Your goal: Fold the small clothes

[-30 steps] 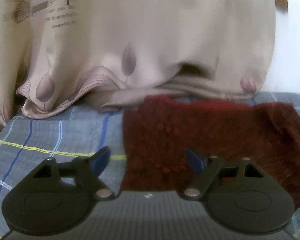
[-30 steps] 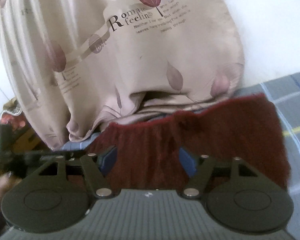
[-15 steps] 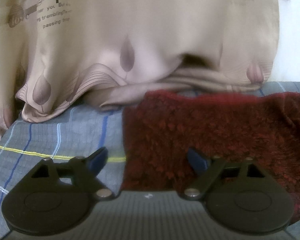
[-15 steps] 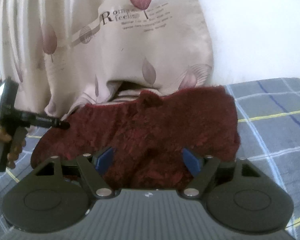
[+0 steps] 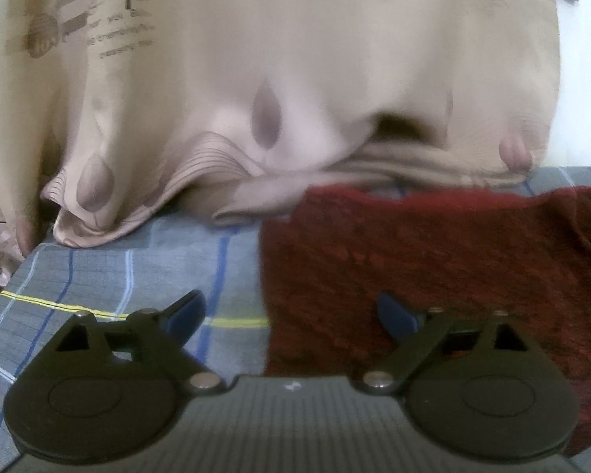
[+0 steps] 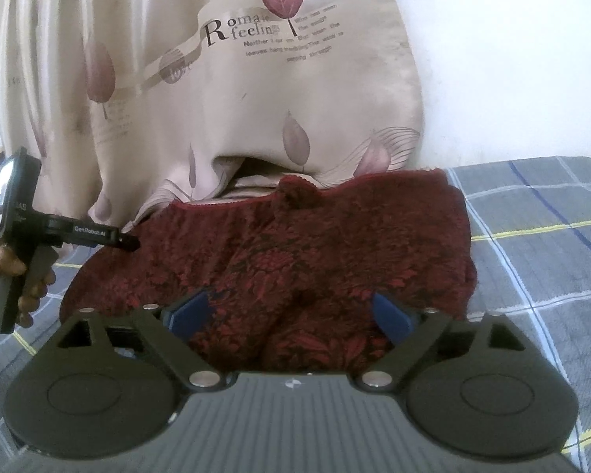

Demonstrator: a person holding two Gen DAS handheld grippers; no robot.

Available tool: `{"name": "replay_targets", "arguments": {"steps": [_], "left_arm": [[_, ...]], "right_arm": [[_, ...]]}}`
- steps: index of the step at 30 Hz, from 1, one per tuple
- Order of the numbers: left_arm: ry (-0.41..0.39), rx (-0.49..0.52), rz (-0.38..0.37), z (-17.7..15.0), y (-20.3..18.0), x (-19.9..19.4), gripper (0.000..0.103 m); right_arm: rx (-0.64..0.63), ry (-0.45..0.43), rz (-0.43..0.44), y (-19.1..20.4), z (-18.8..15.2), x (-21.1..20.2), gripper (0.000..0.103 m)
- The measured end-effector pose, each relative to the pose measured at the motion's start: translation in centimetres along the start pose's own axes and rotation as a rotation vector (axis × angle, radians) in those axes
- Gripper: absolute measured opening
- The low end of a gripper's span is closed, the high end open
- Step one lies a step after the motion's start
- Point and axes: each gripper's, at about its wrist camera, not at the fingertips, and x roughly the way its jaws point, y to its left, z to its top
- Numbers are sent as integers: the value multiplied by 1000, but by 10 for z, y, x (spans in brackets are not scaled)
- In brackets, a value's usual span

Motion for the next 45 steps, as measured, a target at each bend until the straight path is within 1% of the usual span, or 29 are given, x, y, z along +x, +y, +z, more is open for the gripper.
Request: {"name": "replay_targets", "arguments": {"steps": [2, 4, 5, 7, 9, 10, 11, 12, 14, 15, 17, 21, 25, 27, 29, 32, 33, 34, 35, 36, 37, 39, 40, 43, 44, 45], "left_arm": [[-5, -29, -51, -3, 14, 2, 95], [5, -90, -109, -7, 32, 6, 95], [16, -131, -153, -10, 44, 9, 95], [39, -221, -261, -15, 63, 16, 95], [63, -334, -415, -22, 81, 24, 95], [70, -379, -476, -25, 87, 29, 95], [81, -410, -508, -28, 91, 35, 95], [93, -419, -518, -29, 92, 41, 95], [120, -391, -532, -28, 92, 53, 95], [137, -381, -561, -28, 91, 60, 95], [144, -364, -640, -27, 93, 69, 95], [212, -290, -819, -16, 95, 91, 100], [294, -306, -964, -4, 93, 117, 99], [301, -327, -1010, 0, 87, 128, 99], [279, -338, -1028, 2, 77, 134, 99], [249, -328, -1023, 5, 65, 137, 98], [244, -318, -1011, 5, 62, 137, 95], [240, -309, -994, 4, 62, 135, 87], [236, -304, -972, 4, 62, 134, 81], [235, -309, -951, 2, 65, 133, 72], [234, -328, -936, 0, 68, 133, 70], [228, -371, -914, -3, 72, 130, 70], [226, -375, -905, -4, 72, 129, 70], [224, -336, -889, -3, 66, 125, 69], [222, -325, -882, -2, 65, 124, 70], [223, -318, -865, -1, 63, 124, 70]], "right_arm": [[2, -1, -2, 0, 0, 0, 93], [6, -1, 2, -2, 0, 0, 94], [7, -2, 5, -2, 0, 0, 95], [8, -3, 6, -3, 0, 0, 96], [9, -3, 8, -3, 0, 0, 97], [9, -4, 9, -3, 0, 0, 97], [10, -4, 11, -4, 0, 0, 98], [11, -4, 12, -4, 0, 0, 98], [13, -3, 12, -3, 0, 1, 98], [13, -2, 12, -3, 0, 1, 99], [11, -1, 11, -2, 0, 1, 99], [12, -1, 11, -2, 0, 1, 100], [13, -1, 11, -1, -1, 1, 101], [13, -2, 13, -1, -1, 1, 102], [17, -3, 15, -1, -2, 0, 103], [19, -4, 10, -1, -2, 0, 103], [19, -3, 10, -1, -2, 1, 103], [19, -1, 9, -1, -2, 1, 103], [20, -1, 9, -1, -2, 1, 103], [21, -1, 10, -1, -2, 1, 103], [22, -2, 12, -1, -2, 0, 103], [26, -8, 16, -1, -2, -1, 103], [31, -14, 18, -2, -3, -2, 103], [64, -62, 5, -6, -4, -9, 103], [76, -71, 10, -7, -3, -11, 103], [88, -67, 35, -9, -1, -12, 103]]}}
